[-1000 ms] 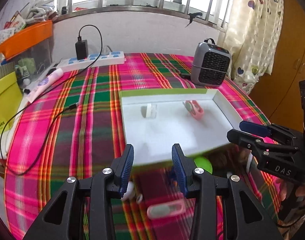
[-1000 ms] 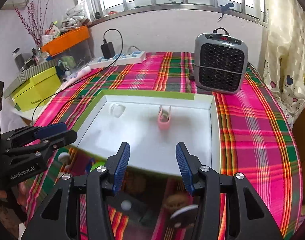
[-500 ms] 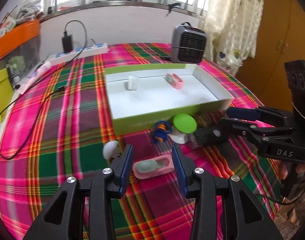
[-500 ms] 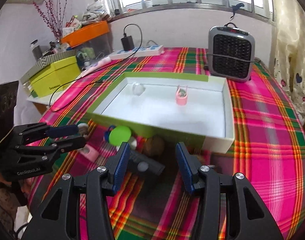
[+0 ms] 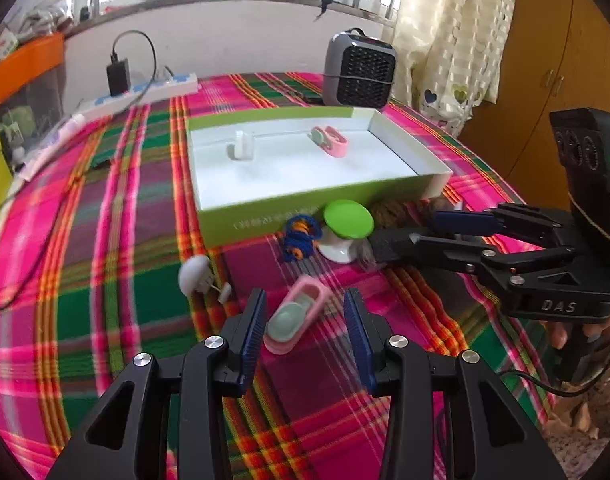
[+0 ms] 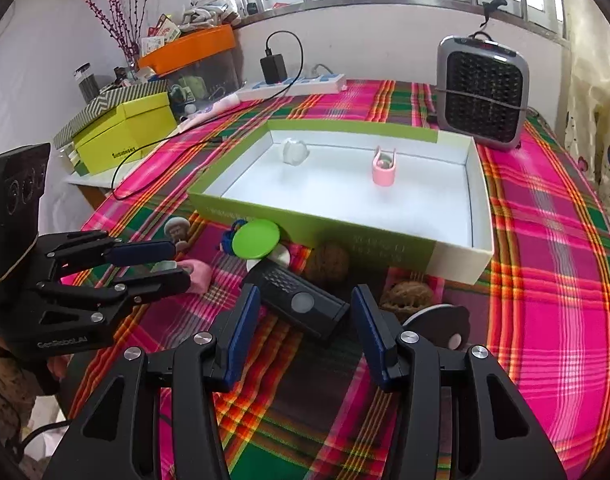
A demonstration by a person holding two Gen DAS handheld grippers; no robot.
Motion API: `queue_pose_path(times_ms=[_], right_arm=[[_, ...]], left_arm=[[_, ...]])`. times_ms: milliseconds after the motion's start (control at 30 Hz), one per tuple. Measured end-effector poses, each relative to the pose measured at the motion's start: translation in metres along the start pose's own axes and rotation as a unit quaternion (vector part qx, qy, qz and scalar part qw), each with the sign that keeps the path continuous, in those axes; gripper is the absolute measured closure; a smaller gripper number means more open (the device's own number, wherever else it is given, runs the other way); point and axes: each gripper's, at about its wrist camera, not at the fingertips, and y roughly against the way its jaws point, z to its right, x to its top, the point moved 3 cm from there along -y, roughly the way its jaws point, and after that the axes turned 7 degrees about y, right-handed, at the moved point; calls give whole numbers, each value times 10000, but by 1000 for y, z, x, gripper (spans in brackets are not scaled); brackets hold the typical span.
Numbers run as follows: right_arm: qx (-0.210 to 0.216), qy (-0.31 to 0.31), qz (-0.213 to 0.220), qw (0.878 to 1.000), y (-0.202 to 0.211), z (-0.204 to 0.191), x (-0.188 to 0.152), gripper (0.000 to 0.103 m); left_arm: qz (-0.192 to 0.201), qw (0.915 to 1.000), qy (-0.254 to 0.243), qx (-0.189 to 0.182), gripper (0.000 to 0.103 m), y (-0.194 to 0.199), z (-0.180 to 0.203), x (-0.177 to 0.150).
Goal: Organize objects
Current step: 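Grasp the pink-and-mint holder with the left tool while the right tool grasps the black device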
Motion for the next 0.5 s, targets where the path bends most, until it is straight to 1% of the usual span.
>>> queue_pose_path(times_ms=[167,267,333,400,500], right_arm=[[57,93,-78,9999,0,-2,-4,54],[121,140,-139,9997,1,-4,-6,54],[226,220,-190,9993,3,-7,-8,54],[203,329,-178,9991,4,-10,-9,54],[78,325,-171,9993,2,-7,-8,54]], left_arm=[[-60,10000,1,-28,65,2,4,-8],[-95,9999,23,123,65,0,3,-10],[-117,9998,43,137,65,-2,1,-10],[-135,9997,112,157,65,-3,-2,-10],[-146,9995,227,192,65,-5,-6,-10]])
